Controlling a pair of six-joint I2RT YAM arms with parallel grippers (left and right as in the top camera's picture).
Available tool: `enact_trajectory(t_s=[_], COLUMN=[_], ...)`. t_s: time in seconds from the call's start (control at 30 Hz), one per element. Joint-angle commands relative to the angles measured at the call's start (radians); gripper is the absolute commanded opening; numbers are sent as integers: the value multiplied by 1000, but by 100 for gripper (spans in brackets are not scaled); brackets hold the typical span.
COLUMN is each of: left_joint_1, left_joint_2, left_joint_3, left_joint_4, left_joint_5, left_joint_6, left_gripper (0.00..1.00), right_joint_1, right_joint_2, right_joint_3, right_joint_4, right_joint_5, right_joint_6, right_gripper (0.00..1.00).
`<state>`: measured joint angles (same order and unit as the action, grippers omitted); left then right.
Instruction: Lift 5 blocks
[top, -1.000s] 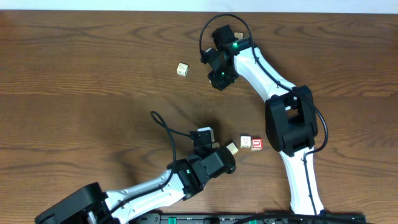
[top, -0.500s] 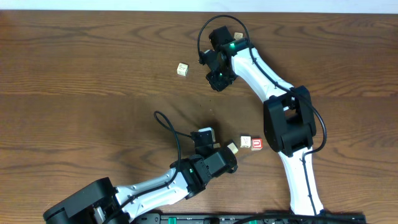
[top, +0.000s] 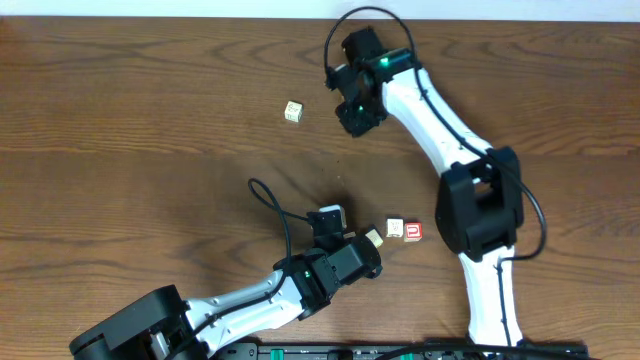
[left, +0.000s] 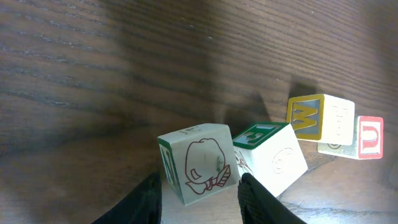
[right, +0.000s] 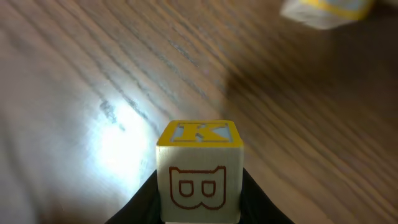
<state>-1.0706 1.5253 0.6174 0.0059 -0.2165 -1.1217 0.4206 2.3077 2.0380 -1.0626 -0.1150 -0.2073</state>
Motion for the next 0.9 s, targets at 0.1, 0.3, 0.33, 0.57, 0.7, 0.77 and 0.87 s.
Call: enact_trajectory(t_s=[0.1, 0.3, 0.33, 0.57, 0.7, 0.77, 0.87], left_joint_1=[-2, 1, 1, 1, 1, 0, 0], left_joint_2=[3, -37, -51, -247, -416, -501, -637], left_joint_3=[6, 10, 10, 10, 10, 10, 10], left_joint_4=[28, 34, 34, -45, -180, -245, -339], left_joint_5=[-14, -14, -20, -165, -283, -335, -404], left_joint_6=[85, 184, 201, 326, 357, 371, 389], left_gripper=[42, 51, 56, 69, 69, 69, 69], right_joint_1=[-49, -114, -126, -206, -231, -230, -224], right_joint_2=[-108, -176, -188, -302, -396, -454, -572], right_joint_3=[26, 26, 26, 23, 8, -15, -81], right_joint_4=[-53, -147, -176, -318, -364, -370, -365], right_joint_5=[10, 9, 9, 10, 11, 25, 89], right_joint_6=[43, 119, 129, 194, 215, 223, 272], right_gripper=[1, 1, 1, 1, 1, 1, 1])
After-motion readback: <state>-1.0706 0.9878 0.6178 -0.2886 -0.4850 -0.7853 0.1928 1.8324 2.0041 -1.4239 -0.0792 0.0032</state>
